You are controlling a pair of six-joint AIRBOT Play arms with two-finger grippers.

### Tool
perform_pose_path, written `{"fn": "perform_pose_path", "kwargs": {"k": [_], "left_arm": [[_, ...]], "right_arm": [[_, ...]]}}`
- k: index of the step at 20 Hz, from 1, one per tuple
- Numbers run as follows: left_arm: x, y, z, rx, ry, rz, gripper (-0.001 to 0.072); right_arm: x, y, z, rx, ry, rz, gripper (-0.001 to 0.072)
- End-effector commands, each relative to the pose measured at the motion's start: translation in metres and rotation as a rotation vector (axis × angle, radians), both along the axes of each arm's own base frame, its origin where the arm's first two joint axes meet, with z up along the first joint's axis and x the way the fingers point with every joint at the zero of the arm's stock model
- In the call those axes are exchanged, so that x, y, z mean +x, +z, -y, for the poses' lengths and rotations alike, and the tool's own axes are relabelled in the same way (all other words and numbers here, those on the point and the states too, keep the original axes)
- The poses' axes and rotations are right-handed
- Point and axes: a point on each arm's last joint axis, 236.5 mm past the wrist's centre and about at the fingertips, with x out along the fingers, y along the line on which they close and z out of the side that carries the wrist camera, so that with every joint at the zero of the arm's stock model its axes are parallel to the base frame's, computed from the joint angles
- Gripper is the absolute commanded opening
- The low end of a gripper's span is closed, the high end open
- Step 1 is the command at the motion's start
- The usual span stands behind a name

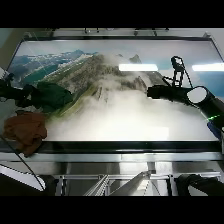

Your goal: Fold the shirts.

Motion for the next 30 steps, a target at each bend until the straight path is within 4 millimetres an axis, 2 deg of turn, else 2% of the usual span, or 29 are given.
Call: {"fn": "perform_pose_path", "kwargs": {"k": [1,2,4,5,7,9,11,13,15,17,18,19,20,21,22,23,26,28,30], "left_arm": [[0.032,-0.004,0.037,-0.069,-0.04,0.034,0.0144],[0.044,0.008,0.054,-0.087,-0.075,0.07,0.0016],[0.068,0.047,0.096,-0.121,-0.151,0.166,0.0018],[0.075,0.075,0.128,-0.163,-0.21,0.22,0.0018],[0.068,0.132,0.205,-0.265,-0.402,0.32,0.0018],[0.042,0.186,0.285,-0.336,-0.623,0.42,0.0018],[0.012,0.224,0.35,-0.341,-0.776,0.509,0.0019],[-0.033,0.242,0.401,-0.364,-0.932,0.522,0.0019],[-0.074,0.24,0.434,-0.362,-1.074,0.514,0.0019],[-0.09,0.213,0.449,-0.302,-1.122,0.453,0.0017],[-0.093,0.194,0.448,-0.26,-1.124,0.404,0.0065],[-0.095,0.175,0.444,-0.217,-1.123,0.354,0.0339],[-0.096,0.159,0.436,-0.185,-1.106,0.302,0.0528],[-0.096,0.147,0.427,-0.162,-1.074,0.243,0.0693],[-0.096,0.139,0.418,-0.157,-1.04,0.19,0.0717],[-0.096,0.134,0.408,-0.165,-1.007,0.146,0.0717],[-0.115,0.108,0.381,-0.197,-0.932,-0.045,0.0717],[-0.137,0.081,0.377,-0.207,-0.905,-0.132,0.0717],[-0.152,0.052,0.382,-0.193,-0.865,-0.152,0.0718]], "right_arm": [[0.0,0.0,0.0,0.001,-0.001,-0.001,0.0023],[0.0,0.0,0.0,0.001,-0.001,-0.001,0.0022],[-0.001,-0.001,-0.001,0.001,0.004,-0.007,0.0023],[-0.003,-0.002,-0.001,0.001,0.008,-0.013,0.0023],[-0.005,-0.003,-0.001,0.001,0.013,-0.023,0.0022],[-0.006,0.0,0.005,0.004,0.006,-0.027,0.0022],[-0.008,0.007,0.019,0.012,-0.013,-0.037,0.0023],[-0.013,0.016,0.041,0.03,-0.052,-0.057,0.0022],[-0.02,0.024,0.064,0.059,-0.106,-0.087,0.0022],[-0.029,0.026,0.08,0.067,-0.124,-0.116,0.0022],[-0.034,0.024,0.084,0.072,-0.124,-0.14,0.0023],[-0.04,0.021,0.086,0.077,-0.118,-0.169,0.0024],[-0.045,0.018,0.086,0.081,-0.11,-0.194,0.0046],[-0.049,0.016,0.085,0.076,-0.098,-0.212,0.0231],[-0.052,0.014,0.083,0.074,-0.088,-0.223,0.0443],[-0.055,0.013,0.081,0.076,-0.078,-0.237,0.0495],[-0.065,0.0,0.076,0.081,-0.043,-0.306,0.0505],[-0.074,-0.024,0.072,0.094,-0.019,-0.406,0.0505],[-0.076,-0.054,0.07,0.107,-0.01,-0.499,0.0504]]}}
